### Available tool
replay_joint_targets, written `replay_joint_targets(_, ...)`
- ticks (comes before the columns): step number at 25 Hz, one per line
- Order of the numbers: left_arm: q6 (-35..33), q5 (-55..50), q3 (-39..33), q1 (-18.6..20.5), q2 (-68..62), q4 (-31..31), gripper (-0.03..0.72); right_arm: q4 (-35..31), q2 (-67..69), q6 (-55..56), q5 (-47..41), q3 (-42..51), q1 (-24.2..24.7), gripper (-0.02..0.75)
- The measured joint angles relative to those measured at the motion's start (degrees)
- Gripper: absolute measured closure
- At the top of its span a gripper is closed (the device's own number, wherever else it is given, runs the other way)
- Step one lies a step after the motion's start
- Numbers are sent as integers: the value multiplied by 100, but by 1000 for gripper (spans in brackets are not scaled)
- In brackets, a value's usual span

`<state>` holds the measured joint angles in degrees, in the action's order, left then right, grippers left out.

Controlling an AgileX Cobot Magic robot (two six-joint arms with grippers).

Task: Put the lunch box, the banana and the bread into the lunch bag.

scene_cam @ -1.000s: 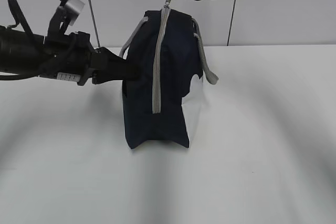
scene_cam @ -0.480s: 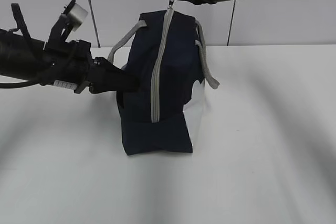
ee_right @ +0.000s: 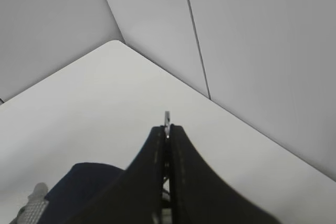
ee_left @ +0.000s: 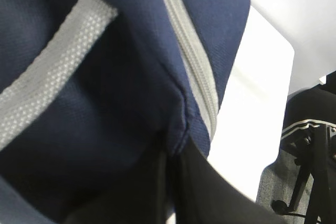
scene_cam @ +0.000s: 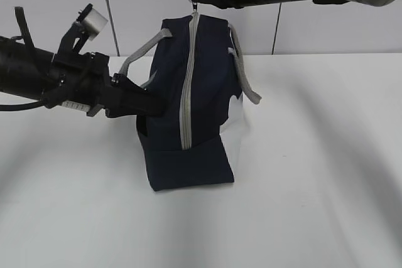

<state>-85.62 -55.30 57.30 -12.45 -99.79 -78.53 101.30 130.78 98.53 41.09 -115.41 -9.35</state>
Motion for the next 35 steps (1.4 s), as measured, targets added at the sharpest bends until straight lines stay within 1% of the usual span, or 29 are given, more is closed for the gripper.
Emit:
replay_joint_targets(7, 0, -18, 0, 0, 0, 175, 687, 68, 707, 366, 144, -892, 14, 754)
replay_joint_targets(15, 0, -35, 0, 0, 0, 357, 687, 57, 1243, 669, 215, -1366, 72, 754)
replay_joint_targets(17, 0, -40, 0, 0, 0, 341, 687, 57, 1269, 704, 336, -1449, 94, 754)
replay_joint_targets(20, 0, -66, 0, 0, 0, 151, 684, 84, 1278, 922, 576, -1588, 118, 754)
replay_joint_targets(22, 0, -92, 0, 0, 0, -38, 673, 298, 1278, 1224, 807, -1726, 130, 754)
replay_joint_targets(24, 40, -136, 38, 0, 0, -218, 640, 523, 1278, 1496, 1055, -1882, 130, 754)
replay_joint_targets(25, 94, -157, 78, 0, 0, -305, 608, 577, 1278, 1579, 1180, -1934, 130, 754)
replay_joint_targets(27, 219, -212, 201, 0, 0, -499, 519, 637, 1278, 1649, 1333, -2039, 154, 754)
replay_joint_targets(29, 268, -225, 295, 6, 0, -709, 401, 637, 1278, 1718, 1355, -2063, 169, 754)
replay_joint_targets(31, 282, -225, 377, 19, 0, -875, 317, 637, 1278, 1752, 1355, -2087, 197, 754)
replay_joint_targets(33, 287, -225, 473, 19, 0, -957, 277, 637, 1278, 1763, 1355, -2080, 253, 754)
replay_joint_targets(35, 287, -212, 557, 23, 15, -1104, 263, 637, 1278, 1765, 1355, -2080, 317, 754)
